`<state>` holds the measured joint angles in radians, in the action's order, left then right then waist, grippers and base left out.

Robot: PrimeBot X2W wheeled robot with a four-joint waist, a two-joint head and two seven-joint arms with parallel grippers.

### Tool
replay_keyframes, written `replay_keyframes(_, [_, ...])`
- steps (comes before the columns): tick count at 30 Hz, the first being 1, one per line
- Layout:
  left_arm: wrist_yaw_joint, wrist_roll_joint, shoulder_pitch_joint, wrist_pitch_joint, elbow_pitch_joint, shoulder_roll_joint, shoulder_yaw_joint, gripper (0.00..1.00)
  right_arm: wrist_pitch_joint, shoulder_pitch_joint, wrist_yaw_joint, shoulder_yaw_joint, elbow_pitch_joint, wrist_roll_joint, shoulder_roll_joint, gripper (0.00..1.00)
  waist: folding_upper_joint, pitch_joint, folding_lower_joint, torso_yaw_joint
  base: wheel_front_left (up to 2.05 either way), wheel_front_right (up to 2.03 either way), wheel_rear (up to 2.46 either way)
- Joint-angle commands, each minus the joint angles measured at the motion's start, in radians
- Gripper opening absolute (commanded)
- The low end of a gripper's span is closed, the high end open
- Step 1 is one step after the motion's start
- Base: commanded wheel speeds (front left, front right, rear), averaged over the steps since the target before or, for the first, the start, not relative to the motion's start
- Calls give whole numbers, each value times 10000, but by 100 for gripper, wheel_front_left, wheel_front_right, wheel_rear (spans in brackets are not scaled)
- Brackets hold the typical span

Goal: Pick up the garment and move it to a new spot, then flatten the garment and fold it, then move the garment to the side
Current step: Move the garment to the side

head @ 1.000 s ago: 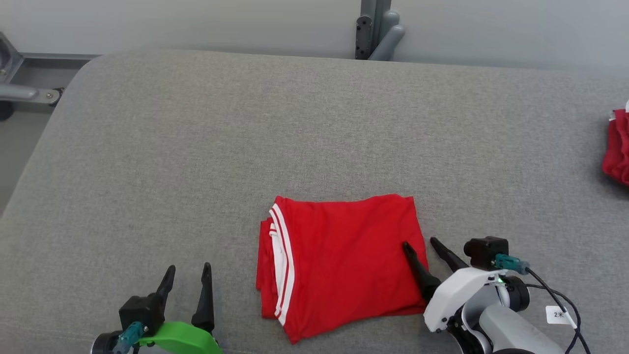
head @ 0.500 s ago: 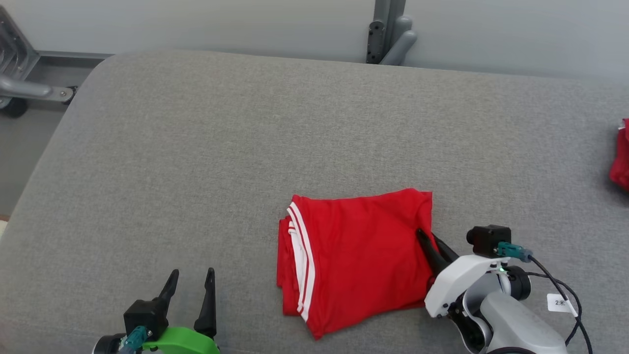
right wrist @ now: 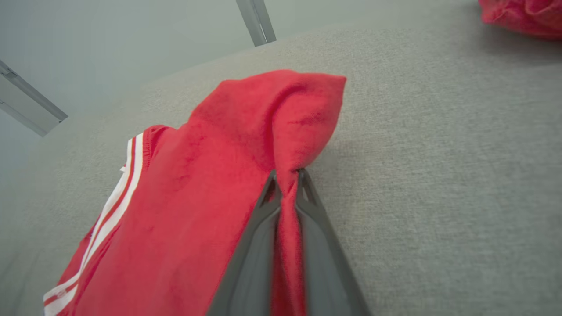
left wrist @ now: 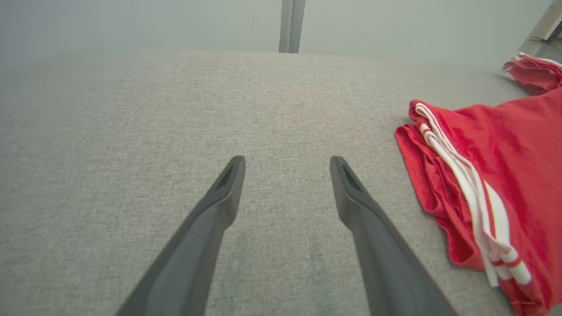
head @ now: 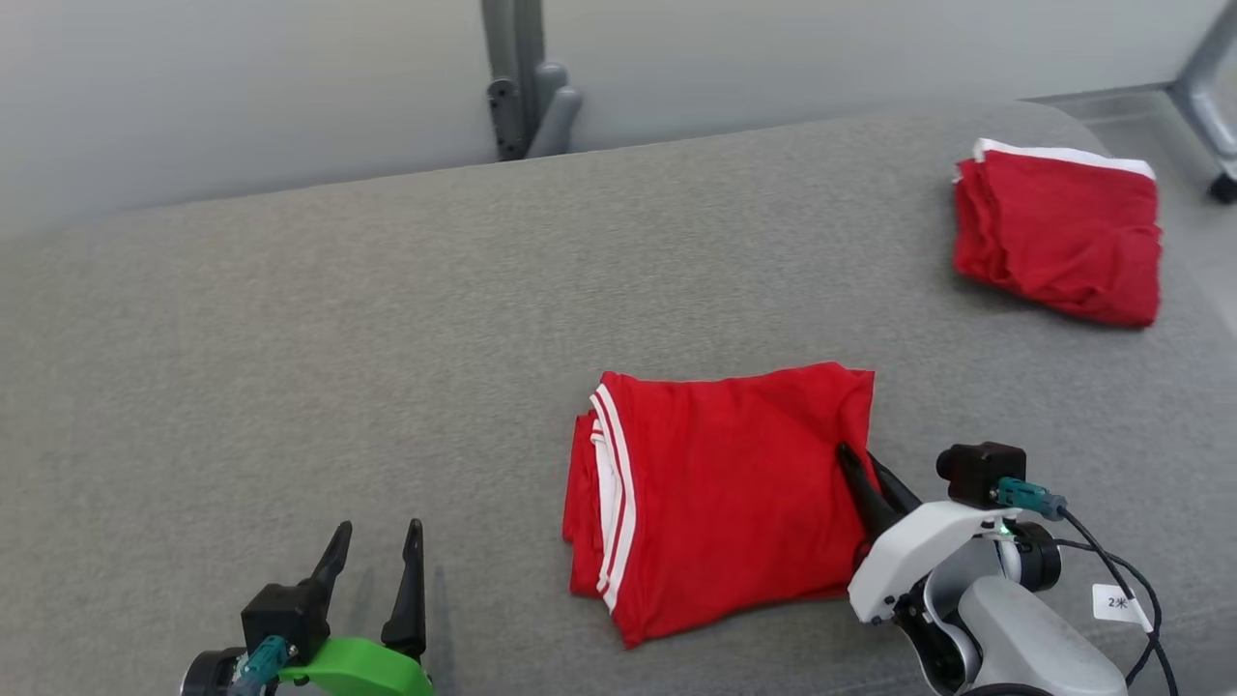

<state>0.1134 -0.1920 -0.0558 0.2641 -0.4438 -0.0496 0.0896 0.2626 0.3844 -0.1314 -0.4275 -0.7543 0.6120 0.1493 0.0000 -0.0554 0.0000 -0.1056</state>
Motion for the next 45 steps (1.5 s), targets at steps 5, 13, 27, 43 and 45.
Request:
replay_keyframes(5, [-31,-82,-266,-7,3,-29,97,100,25,-148,17,-104,131,-5,-10,0,0,113,0,-3205,0,0,0])
replay_keyframes(13, [-12,69,-504,-8,29,-35,268,100,25,-281,17,-159,379,109,-36,0,0,-124,0,-4000,0,0,0])
replay_keyframes(27, [112,856,-1234,-8,175,-131,287,100,25,1362,15,173,999,-400,1,0,0,-1785,0,-2997,0,0,0])
replay_keyframes(43, [159,1366,-2318,-8,423,-521,291,100,26,5684,17,2345,-858,-2001,1736,0,0,-3753,0,-1597,0,0,0])
replay_keyframes(45, [160,1441,-2402,-13,448,-535,290,100,26,6021,17,2741,-1516,-2350,2118,0,0,-3889,0,-1433,0,0,0])
